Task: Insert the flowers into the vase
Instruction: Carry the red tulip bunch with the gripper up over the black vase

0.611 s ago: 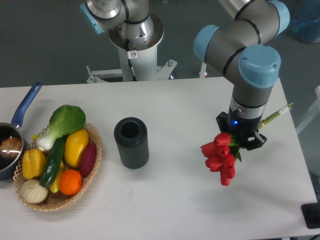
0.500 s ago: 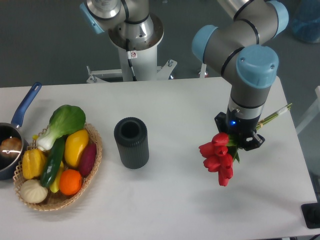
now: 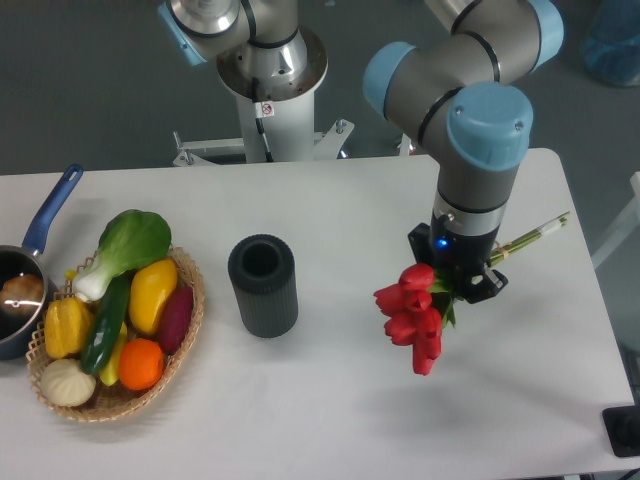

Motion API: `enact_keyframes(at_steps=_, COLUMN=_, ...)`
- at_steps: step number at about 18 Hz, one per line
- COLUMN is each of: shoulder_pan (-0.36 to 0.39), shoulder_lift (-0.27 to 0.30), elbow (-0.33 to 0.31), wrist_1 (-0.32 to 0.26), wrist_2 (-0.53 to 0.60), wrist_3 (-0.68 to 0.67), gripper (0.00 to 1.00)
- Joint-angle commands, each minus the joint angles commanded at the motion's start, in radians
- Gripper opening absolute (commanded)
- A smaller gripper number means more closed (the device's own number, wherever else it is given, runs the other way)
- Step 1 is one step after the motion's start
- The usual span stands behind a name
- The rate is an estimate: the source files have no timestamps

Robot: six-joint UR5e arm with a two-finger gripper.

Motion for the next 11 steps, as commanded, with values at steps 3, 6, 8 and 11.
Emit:
enact_keyframes(at_steps=3, shoulder_pan=0.061, shoulder_lift=0.104, elbow=-0.069, wrist_1=0.005, wrist_2=-0.208, wrist_3=-0.060, gripper=0.09)
enact_keyframes(at_steps=6, shoulder_pan=0.104, shoulder_lift=0.181, elbow=-0.118, wrist_1=0.009, wrist_2=-0.385, wrist_3=-0.086, gripper=0.09)
enact_keyframes(at_steps=8, shoulder_pan=0.115, shoulder_lift=0.221, elbow=-0.146, wrist_1=0.011, wrist_2=-0.473, wrist_3=-0.126, gripper=0.09)
enact_keyframes(at_steps=11, shoulder_pan=0.118, shoulder_lift=0.269, elbow=-0.193, wrist_1=0.030, wrist_2=-0.611, wrist_3=-0.244, gripper=0.09)
